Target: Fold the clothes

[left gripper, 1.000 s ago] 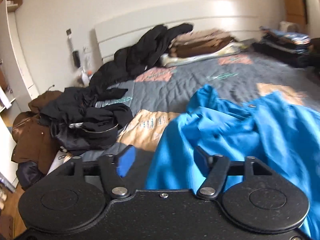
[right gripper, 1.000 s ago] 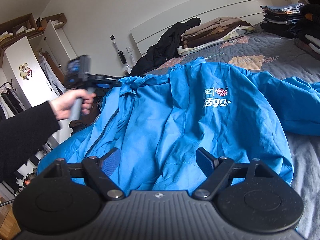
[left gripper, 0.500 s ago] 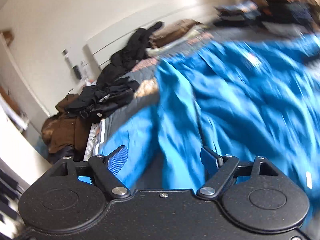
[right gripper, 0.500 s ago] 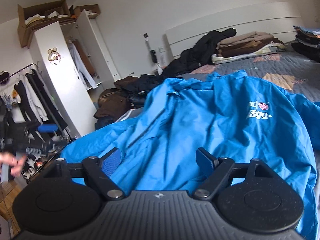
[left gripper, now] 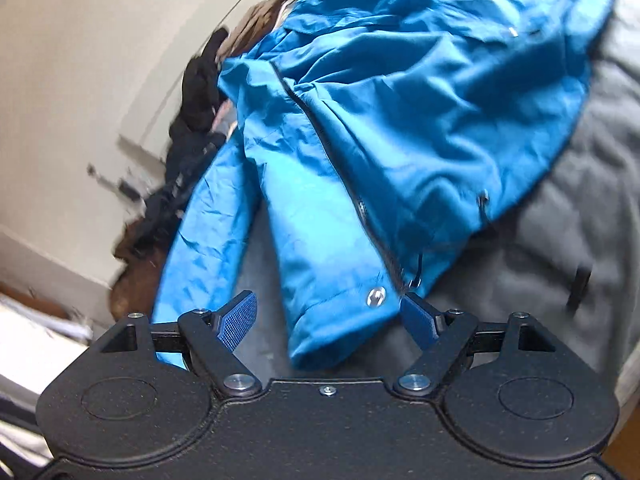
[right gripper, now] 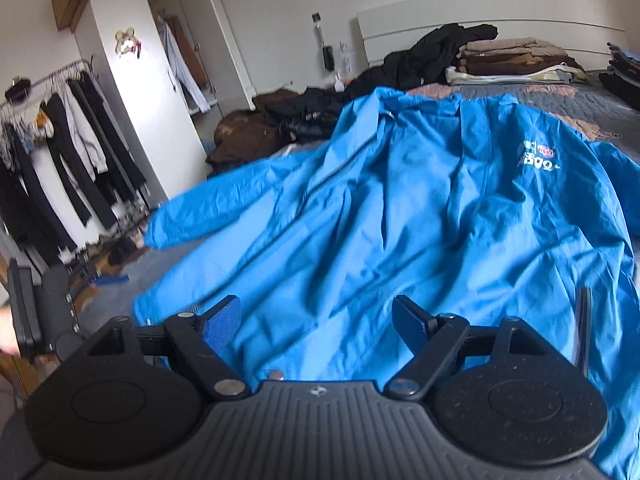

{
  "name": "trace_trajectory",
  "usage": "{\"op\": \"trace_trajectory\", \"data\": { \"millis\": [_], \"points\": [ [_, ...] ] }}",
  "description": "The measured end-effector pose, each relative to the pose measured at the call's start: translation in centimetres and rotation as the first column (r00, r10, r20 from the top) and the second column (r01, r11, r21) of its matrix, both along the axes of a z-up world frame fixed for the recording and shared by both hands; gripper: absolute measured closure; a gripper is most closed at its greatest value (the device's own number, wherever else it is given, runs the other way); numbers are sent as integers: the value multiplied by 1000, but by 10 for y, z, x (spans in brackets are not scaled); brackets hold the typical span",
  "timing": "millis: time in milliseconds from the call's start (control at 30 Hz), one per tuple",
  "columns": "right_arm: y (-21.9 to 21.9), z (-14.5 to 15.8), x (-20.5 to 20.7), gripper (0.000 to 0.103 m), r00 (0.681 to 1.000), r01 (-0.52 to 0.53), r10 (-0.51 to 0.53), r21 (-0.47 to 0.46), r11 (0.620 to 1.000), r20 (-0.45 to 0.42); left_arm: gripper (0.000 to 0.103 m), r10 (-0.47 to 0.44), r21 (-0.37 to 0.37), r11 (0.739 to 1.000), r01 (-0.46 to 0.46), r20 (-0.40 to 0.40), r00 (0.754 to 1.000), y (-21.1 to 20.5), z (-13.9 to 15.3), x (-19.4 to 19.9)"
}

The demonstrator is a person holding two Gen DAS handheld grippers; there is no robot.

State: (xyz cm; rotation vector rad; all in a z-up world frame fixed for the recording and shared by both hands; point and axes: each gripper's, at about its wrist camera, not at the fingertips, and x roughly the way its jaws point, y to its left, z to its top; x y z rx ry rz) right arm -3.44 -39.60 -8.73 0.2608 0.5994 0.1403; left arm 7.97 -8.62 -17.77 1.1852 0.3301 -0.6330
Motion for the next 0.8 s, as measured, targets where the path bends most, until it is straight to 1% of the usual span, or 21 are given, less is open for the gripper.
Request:
{"op": "trace_trajectory", "data": {
  "millis": [67,100,167,300,333,400,433,467,533,567,633,700,733,800],
  "points": [
    [8,-4,-3,21,1000,-16,15,-40,999,-24,35,-16,21,1000,16,27,999,4,-7,-1],
    [12,-5,-3,21,999,-23,21,-59,998,-32,37,-30,37,999,28,50,998,7,-12,-3],
    [19,-6,-5,21,998,-36,32,-89,995,-45,38,-66,73,996,59,98,993,11,-23,-9],
    [26,-11,-5,21,997,-49,43,-98,994,-65,36,-115,96,990,103,130,985,10,-36,-8],
    [28,-13,-4,21,996,-51,44,-98,994,-72,39,-111,72,992,103,115,987,8,-35,-5],
    [31,-17,-4,21,996,-50,42,-97,994,-84,64,-82,-11,997,83,59,995,4,-28,5],
    [32,-18,-4,21,995,-49,41,-90,995,-87,81,-69,-52,996,71,29,997,2,-24,10],
    [32,-20,-5,21,995,-46,38,-82,996,-90,92,-55,-97,994,54,-8,998,0,-18,16],
    [33,-21,-6,21,995,-42,35,-68,997,-94,99,-27,-182,983,11,-87,996,-3,-4,26],
    [33,-22,-6,21,995,-40,34,-64,997,-95,100,-18,-214,977,-9,-120,993,-4,3,30],
    [33,-23,-6,21,995,-38,31,-66,997,-99,100,-4,-307,950,-56,-191,982,-6,24,37],
    [34,-24,-5,21,994,-38,30,-76,996,-106,100,-20,-411,908,-87,-250,968,-8,50,40],
    [34,-25,-5,21,994,-38,30,-76,996,-109,100,-39,-463,881,-97,-277,960,-9,64,40],
    [32,-27,-5,21,993,-34,26,-67,997,-114,100,-96,-561,820,-115,-332,938,-14,93,38]
  ]
}}
